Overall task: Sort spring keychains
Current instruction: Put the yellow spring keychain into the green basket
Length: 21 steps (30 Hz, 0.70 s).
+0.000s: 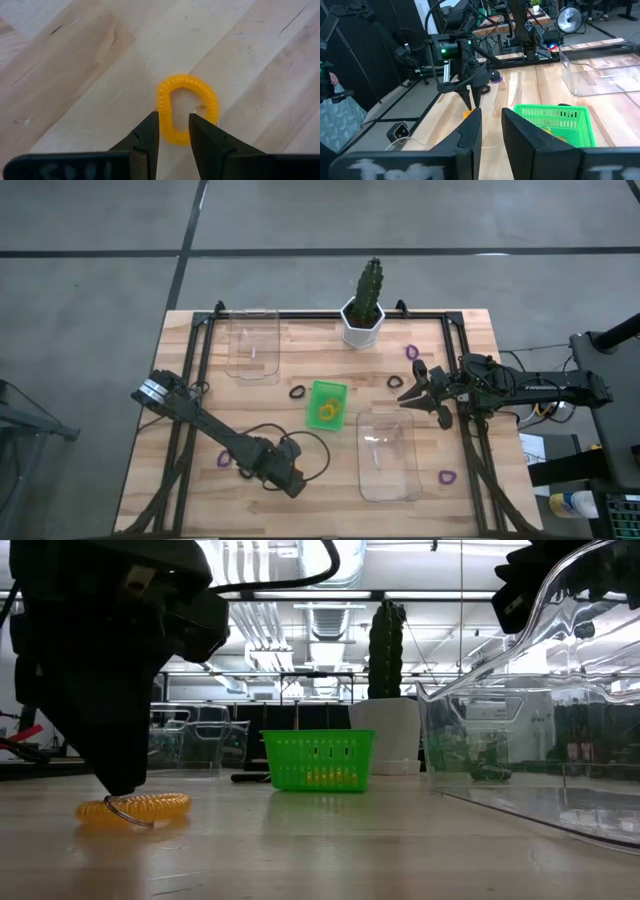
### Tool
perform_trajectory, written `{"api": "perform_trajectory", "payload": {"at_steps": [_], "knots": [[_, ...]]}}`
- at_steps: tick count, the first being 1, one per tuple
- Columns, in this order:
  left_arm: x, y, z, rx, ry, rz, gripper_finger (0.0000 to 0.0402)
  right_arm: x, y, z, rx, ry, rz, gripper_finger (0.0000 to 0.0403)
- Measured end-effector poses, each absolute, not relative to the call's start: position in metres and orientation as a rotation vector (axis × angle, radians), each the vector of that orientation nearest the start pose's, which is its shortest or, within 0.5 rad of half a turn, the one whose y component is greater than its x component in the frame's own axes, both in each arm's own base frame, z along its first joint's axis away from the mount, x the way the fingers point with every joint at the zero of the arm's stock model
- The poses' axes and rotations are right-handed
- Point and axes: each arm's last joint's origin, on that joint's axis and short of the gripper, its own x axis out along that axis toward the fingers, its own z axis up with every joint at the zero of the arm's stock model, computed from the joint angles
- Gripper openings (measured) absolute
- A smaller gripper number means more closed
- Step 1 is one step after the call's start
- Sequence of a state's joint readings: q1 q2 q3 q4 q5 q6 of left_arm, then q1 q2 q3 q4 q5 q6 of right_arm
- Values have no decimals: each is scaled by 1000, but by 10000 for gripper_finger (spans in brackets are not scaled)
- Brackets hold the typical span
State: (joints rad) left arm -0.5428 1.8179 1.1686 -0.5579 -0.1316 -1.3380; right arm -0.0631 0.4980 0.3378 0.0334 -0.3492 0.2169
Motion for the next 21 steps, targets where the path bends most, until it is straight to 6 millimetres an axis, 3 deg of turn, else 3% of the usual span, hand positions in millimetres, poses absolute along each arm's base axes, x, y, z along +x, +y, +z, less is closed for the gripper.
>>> {"api": "perform_trajectory", "payload": {"at_steps": [12, 21], "knots": [[300, -177, 165, -773, 1147, 443, 99, 134, 1, 238, 230, 154, 272, 85], [292, -172, 152, -844, 1170, 520, 99, 134, 1, 238, 226, 153, 272, 71]]}}
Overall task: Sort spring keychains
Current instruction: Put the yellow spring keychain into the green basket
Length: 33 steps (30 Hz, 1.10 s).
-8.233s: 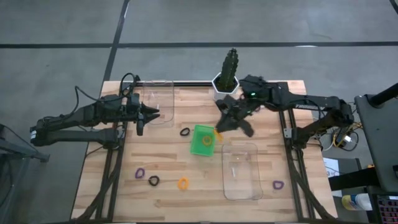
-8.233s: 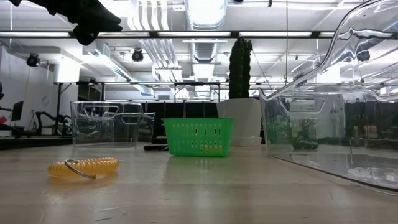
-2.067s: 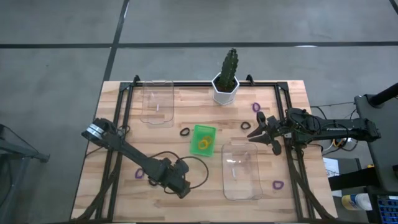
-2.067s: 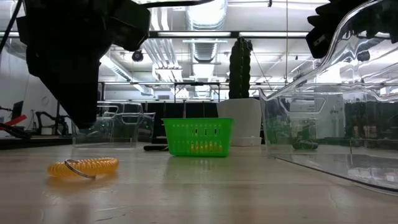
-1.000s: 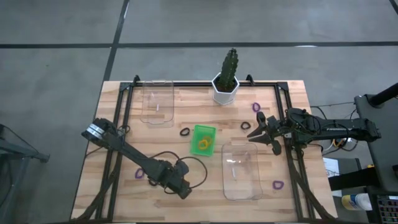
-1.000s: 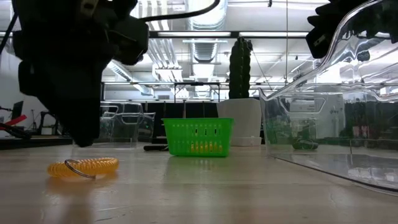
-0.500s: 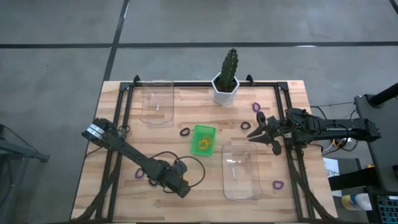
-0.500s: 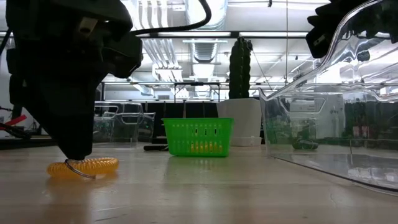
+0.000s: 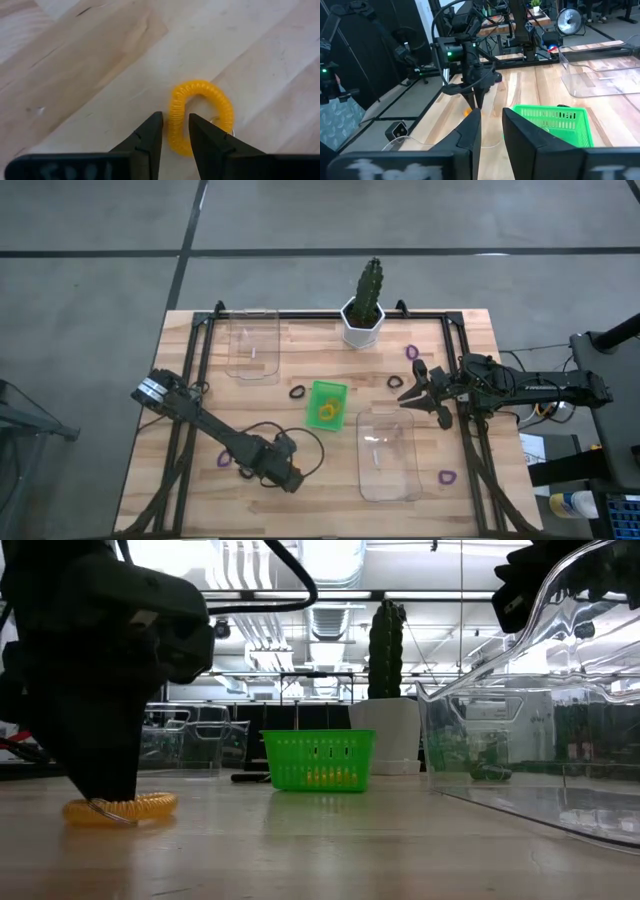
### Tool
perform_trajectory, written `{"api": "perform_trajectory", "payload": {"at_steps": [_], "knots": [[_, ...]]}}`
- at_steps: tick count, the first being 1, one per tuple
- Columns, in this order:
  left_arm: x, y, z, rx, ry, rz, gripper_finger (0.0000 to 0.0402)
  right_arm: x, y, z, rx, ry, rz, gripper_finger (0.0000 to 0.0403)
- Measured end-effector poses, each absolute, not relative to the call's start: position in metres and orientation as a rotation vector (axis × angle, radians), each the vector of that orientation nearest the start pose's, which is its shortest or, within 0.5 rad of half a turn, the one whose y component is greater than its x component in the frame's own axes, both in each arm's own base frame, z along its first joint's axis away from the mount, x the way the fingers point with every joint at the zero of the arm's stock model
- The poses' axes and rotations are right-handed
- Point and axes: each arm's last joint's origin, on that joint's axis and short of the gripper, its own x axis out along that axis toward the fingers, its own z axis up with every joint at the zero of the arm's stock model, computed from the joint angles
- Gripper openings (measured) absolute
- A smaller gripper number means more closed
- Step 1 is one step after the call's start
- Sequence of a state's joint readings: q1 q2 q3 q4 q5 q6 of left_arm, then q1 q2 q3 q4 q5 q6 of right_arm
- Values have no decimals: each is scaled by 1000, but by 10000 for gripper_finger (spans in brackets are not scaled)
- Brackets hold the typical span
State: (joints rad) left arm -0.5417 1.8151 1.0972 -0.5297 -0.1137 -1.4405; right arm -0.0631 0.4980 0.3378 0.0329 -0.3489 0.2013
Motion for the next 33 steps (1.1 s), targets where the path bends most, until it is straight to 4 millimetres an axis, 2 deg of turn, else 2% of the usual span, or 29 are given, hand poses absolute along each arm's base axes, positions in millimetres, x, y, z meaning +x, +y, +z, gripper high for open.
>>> {"api": "perform_trajectory", "payload": {"at_steps": [17, 23, 27, 33], "knots": [[293, -172, 152, -878, 1157, 524, 99, 134, 1, 238, 226, 153, 272, 85], [292, -172, 151, -872, 1152, 537, 95, 134, 1, 238, 226, 153, 272, 78], [290, -171, 151, -872, 1157, 569, 77, 134, 1, 238, 223, 153, 272, 71], [287, -168, 150, -887, 1166, 631, 15, 134, 1, 238, 222, 153, 272, 70]]}}
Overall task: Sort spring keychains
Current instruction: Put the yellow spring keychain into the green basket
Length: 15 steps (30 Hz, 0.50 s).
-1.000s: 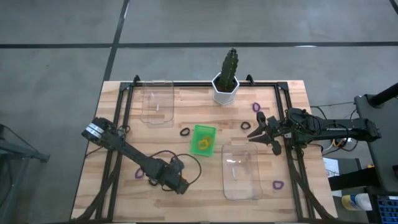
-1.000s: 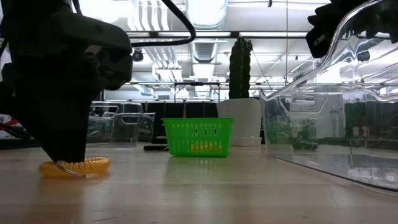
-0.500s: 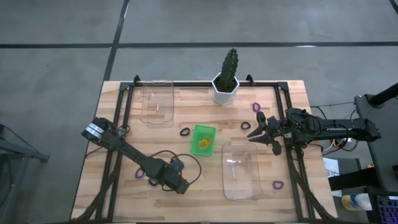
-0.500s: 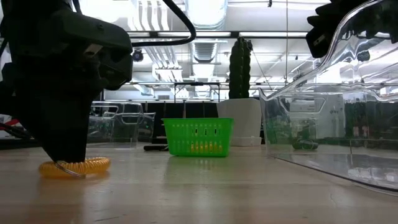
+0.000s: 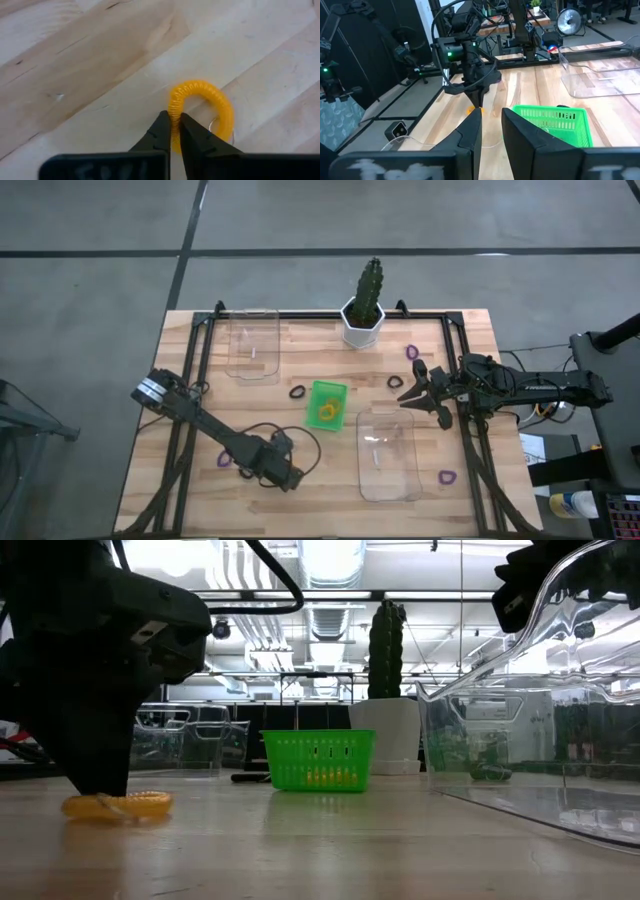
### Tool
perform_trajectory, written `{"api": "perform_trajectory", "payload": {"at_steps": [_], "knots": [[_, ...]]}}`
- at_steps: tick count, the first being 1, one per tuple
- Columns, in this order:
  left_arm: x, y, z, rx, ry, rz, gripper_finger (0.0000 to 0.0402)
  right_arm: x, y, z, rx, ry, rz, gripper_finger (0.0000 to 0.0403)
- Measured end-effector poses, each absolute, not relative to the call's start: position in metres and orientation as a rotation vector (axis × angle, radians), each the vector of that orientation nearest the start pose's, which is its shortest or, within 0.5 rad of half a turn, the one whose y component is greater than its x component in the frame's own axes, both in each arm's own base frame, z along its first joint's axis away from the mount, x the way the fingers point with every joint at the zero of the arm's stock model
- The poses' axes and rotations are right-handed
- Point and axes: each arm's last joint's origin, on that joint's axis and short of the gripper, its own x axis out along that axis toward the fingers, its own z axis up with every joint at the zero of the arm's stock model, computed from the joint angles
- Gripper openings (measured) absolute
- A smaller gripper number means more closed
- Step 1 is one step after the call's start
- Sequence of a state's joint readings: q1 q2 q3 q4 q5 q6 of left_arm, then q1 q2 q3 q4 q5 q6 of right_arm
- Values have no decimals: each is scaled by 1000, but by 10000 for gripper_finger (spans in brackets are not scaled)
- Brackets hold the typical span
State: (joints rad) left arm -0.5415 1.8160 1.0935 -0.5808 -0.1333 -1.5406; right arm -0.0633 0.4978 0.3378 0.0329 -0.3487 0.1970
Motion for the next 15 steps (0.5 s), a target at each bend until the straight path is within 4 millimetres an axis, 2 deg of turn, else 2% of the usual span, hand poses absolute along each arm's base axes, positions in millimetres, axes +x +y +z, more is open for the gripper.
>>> {"api": "perform_trajectory", "payload": {"at_steps": [8, 15], "knots": [[289, -168, 153, -854, 1149, 634, 4, 134, 1, 238, 222, 153, 271, 82], [295, -168, 172, -798, 1075, 578, 0, 134, 1, 238, 227, 154, 271, 82]]}}
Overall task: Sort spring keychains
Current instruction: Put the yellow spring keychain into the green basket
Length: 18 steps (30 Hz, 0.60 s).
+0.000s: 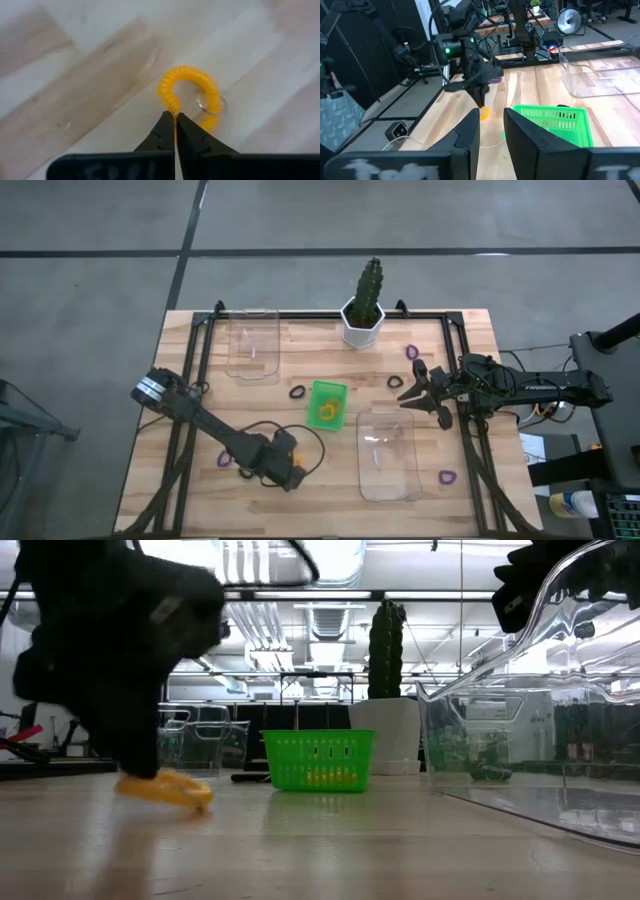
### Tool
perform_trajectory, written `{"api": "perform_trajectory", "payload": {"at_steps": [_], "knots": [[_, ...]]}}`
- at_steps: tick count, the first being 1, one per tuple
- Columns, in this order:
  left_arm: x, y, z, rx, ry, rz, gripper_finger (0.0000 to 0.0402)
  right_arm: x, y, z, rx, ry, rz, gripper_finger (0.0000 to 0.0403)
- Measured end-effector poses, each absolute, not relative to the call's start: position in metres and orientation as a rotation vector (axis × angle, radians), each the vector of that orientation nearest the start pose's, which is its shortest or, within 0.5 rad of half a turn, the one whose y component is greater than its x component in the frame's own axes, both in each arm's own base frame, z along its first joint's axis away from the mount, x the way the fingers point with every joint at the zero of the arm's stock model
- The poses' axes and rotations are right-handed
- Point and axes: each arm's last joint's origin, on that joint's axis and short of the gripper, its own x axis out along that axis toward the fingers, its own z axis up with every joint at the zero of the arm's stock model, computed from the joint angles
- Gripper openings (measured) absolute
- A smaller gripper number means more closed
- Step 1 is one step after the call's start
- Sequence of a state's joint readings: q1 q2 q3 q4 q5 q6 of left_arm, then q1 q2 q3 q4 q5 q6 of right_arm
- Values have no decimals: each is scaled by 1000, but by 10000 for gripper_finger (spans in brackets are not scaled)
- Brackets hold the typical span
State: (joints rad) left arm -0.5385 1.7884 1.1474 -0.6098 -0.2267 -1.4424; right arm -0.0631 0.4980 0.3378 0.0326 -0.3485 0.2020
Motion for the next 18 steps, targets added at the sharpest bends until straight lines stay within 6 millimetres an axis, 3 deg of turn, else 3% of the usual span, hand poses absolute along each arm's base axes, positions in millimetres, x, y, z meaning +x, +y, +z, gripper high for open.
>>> {"api": "perform_trajectory", "payload": {"at_steps": [11, 18], "knots": [[291, -163, 199, -782, 944, 554, 0, 134, 1, 238, 227, 154, 271, 69], [288, -156, 235, -658, 740, 453, 0, 134, 1, 237, 227, 156, 271, 80]]}}
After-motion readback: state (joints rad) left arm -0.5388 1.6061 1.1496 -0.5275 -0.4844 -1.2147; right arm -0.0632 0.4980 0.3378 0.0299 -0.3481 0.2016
